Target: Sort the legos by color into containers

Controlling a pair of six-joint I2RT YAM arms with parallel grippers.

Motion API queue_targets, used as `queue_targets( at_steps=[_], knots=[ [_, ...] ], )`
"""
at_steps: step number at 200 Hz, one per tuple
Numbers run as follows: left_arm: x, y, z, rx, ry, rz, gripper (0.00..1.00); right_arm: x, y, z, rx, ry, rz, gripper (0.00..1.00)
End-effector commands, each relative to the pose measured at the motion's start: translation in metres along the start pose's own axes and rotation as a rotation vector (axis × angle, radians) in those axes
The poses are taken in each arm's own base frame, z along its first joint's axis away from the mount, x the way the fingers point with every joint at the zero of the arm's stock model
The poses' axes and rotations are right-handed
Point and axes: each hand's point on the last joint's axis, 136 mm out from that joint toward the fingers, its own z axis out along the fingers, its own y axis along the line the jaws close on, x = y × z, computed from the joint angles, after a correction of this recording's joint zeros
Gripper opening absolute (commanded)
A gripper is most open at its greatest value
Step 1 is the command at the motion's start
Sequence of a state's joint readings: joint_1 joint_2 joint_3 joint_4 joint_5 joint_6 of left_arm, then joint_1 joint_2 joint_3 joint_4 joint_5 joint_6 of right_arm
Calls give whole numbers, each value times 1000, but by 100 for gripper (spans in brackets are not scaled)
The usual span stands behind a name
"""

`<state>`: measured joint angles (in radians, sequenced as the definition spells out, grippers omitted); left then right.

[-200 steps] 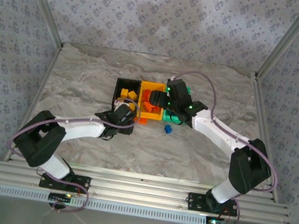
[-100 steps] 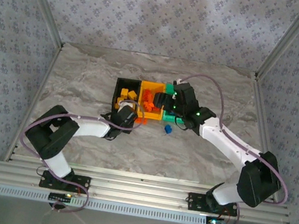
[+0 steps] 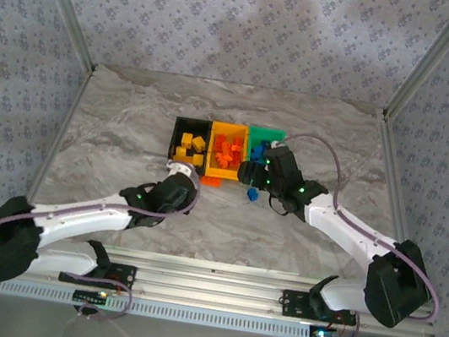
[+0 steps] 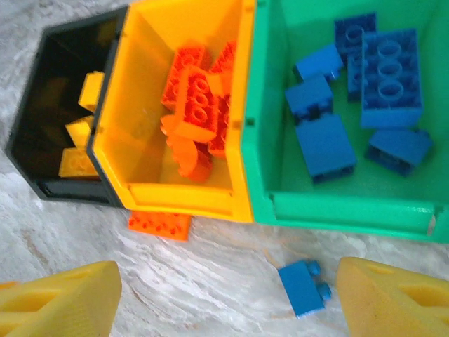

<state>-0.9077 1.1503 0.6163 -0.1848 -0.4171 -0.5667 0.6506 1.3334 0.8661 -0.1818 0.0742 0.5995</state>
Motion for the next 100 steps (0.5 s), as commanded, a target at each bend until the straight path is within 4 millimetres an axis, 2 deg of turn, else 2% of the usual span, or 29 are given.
queue_targets(
  at_steps=[1, 18, 41, 74, 100],
  knots=[
    [-47, -1, -19, -4, -66, -47, 34, 12, -2, -1, 1, 11, 9, 82],
    [-82, -3, -9, 19, -77, -95, 34, 21, 0, 0, -2, 29, -4, 82],
    [-112, 3, 23, 1, -71, -134, 33, 30, 9, 1, -13, 49, -30, 82],
    [-125, 18, 79, -53, -3, -179, 32, 51, 23, 5, -24, 96, -81, 82],
    [-123, 36, 109, -109, 49, -229, 32, 66, 34, 10, -30, 118, -121, 83]
  ],
)
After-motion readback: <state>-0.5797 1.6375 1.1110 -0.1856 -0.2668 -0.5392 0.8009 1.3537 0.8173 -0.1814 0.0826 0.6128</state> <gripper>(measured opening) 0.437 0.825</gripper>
